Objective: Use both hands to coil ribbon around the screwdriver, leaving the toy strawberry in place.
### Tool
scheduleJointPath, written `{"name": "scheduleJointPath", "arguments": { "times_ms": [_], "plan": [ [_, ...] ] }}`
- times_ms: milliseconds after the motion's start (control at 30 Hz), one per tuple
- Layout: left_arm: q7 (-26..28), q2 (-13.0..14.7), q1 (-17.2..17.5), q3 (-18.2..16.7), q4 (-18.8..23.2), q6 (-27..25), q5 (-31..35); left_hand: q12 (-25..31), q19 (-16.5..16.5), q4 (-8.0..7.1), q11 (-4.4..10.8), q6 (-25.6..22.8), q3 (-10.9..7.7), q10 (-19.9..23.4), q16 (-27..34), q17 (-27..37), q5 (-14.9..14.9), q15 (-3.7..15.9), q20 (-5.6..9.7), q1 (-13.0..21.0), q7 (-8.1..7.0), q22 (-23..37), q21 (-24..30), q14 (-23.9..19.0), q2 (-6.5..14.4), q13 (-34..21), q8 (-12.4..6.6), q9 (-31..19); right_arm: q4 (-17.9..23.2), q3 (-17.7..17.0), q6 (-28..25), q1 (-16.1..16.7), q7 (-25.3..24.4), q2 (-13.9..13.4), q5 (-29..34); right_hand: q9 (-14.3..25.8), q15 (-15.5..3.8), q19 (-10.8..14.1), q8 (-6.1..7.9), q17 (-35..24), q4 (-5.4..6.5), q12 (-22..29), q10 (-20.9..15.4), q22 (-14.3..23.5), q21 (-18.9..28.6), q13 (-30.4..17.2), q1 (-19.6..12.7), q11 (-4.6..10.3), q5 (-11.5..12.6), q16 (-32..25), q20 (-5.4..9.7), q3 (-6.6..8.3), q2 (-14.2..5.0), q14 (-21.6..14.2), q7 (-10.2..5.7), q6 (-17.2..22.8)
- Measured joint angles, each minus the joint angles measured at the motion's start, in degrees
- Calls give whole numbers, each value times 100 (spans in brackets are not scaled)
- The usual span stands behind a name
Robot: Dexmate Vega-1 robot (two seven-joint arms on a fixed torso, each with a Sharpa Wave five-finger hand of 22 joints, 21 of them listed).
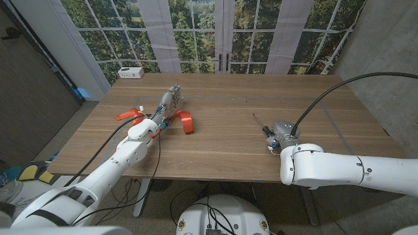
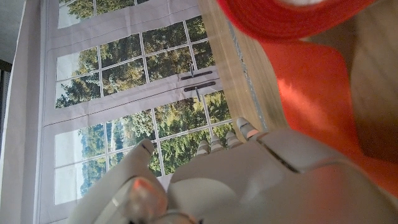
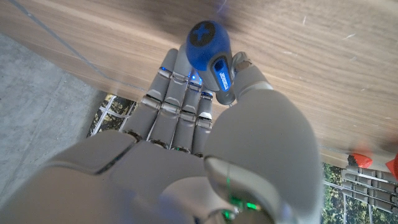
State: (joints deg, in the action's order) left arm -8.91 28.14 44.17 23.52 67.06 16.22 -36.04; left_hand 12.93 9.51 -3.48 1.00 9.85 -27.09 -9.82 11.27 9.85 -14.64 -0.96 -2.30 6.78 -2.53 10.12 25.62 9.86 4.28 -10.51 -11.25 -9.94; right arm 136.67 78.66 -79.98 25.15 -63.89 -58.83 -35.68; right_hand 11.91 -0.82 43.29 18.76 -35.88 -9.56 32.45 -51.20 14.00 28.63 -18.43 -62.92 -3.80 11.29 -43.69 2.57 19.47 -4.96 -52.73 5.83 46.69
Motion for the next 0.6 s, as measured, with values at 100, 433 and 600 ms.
{"name": "scheduleJointPath", "arguments": {
  "times_ms": [100,433,600],
  "plan": [
    [303,0,0,0,0,-51,203,44,-73,223,-9,-16,-18,-9,0,0,90,-65,-162,201,-67,11,-41,-2,-95,0,-22,-8,-29,-41,0,52,0,25,0,40,11,0,1,-20,0,19,0,0,21,0,-6,0,-5,0,0,0,6,-11,0,0],
    [1517,586,740,12,1659,-582,834,106,-134,795,-381,-16,-139,114,44,17,357,-393,-429,753,-128,43,-128,-321,-193,-31,-67,-8,-106,-26,-1,18,-7,72,1013,76,19,-105,1,-64,1,21,1,27,85,-2,-36,1,-28,43,-2,0,36,-19,-1,0],
    [2017,737,960,-5,2197,-956,1094,106,-205,914,-422,-81,-174,202,88,16,385,-416,-499,891,-66,43,-137,-420,-156,-57,-67,-19,-108,14,-1,-28,-8,61,1106,109,19,-155,0,-102,1,21,2,26,88,-3,-36,1,-29,79,-12,-1,36,-19,-1,-1]
  ]
}}
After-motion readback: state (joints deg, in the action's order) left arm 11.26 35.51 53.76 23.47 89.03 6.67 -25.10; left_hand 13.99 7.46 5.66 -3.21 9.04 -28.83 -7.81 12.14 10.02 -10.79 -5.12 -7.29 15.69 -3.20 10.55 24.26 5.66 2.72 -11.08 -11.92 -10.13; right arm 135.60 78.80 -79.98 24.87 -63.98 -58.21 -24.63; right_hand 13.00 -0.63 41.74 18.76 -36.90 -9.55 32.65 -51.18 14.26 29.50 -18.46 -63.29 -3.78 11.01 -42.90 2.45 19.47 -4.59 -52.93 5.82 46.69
